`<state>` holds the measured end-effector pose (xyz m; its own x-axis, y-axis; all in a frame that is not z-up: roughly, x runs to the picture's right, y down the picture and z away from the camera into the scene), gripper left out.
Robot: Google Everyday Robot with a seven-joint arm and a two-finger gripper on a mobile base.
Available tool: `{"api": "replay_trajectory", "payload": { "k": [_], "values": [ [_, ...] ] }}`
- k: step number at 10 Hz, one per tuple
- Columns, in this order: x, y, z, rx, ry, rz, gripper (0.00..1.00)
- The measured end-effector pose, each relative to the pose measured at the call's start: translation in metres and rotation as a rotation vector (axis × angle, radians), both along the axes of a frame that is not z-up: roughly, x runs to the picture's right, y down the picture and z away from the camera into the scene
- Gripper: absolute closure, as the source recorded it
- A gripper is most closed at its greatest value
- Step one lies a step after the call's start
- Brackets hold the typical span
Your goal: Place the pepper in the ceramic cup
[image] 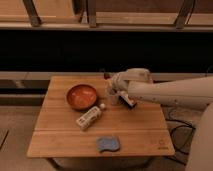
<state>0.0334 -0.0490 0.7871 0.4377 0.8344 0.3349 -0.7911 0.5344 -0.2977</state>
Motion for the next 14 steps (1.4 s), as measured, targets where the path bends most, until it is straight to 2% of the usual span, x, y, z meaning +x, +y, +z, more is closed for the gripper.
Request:
{"api": "replay_trajectory", "payload": {
  "k": [3, 9, 12, 14],
  "values": [
    [0.008, 0.001, 0.004, 0.028, -0.063, -0.036, 1.0],
    [0.007, -0.011, 0.005, 0.091, -0.135, -0.094, 1.0],
    [0.007, -0.011, 0.005, 0.091, -0.134, -0.094, 0.93],
    [0.007, -0.011, 0.005, 0.091, -0.134, -0.094, 0.8]
  ]
}}
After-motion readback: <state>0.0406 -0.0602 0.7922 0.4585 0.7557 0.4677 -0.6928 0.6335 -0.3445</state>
